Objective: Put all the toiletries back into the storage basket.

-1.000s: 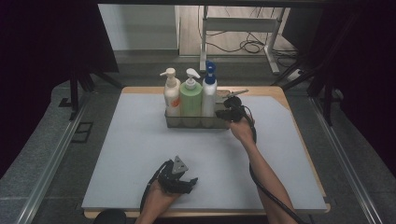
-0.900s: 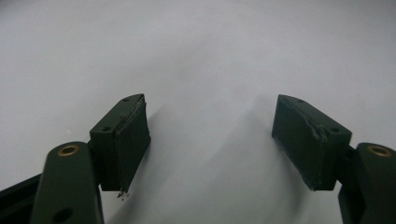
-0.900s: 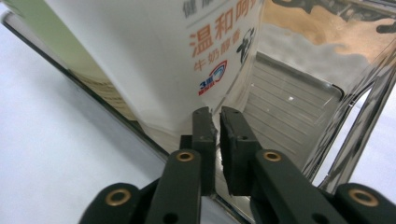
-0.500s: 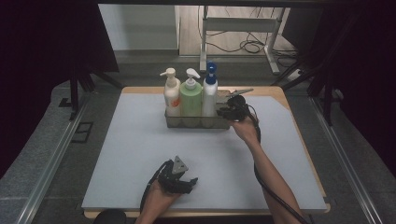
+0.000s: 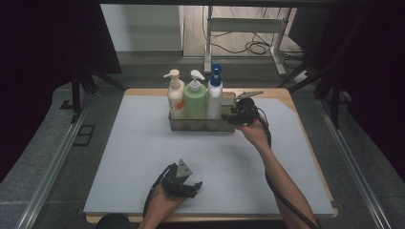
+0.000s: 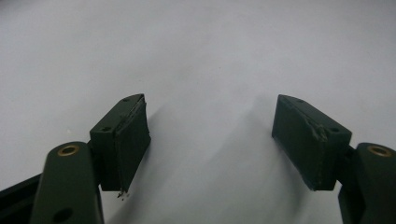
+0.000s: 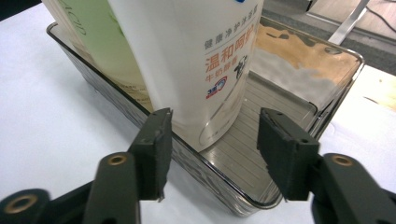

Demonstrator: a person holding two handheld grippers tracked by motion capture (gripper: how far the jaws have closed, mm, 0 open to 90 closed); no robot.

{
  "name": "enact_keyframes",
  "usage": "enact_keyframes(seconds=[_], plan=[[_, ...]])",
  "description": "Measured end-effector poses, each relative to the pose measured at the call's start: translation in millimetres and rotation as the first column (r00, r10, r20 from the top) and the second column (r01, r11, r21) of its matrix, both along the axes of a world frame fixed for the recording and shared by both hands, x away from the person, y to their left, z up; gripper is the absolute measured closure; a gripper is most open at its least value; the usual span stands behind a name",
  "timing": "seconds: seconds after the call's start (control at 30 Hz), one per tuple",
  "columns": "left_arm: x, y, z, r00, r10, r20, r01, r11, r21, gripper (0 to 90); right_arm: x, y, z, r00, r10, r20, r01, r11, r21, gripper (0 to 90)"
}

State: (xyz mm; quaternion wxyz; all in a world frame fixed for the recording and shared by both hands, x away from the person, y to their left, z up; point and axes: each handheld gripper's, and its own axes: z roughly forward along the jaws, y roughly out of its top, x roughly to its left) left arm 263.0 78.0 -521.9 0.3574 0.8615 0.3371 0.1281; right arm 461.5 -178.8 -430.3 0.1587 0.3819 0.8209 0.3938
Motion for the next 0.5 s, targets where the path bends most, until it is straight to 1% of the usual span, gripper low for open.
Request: enact_keyframes(seconds=[0.1, 0.37, 0.5], plan=[[0.0, 0.0, 0.0, 1.0, 0.0, 0.0, 0.0, 1.0, 0.0, 26.6, -2.5, -1.4, 1.4, 1.0, 0.0, 0.008, 0.0, 1.0, 0.005, 40.1], [0.1, 0.1, 0.0, 1.0, -0.001, 0.001, 0.001, 1.0, 0.001, 26.6, -9.9, -2.4, 4.3, 0.9995, 0.018, 0.024, -0.018, 1.0, 0.002, 29.4], [0.1, 0.1, 0.0, 1.0, -0.002, 0.001, 0.002, 1.0, 0.001, 26.6, -14.5, -2.0, 4.0, 0.999, 0.031, 0.031, -0.03, 0.999, -0.013, 26.9]])
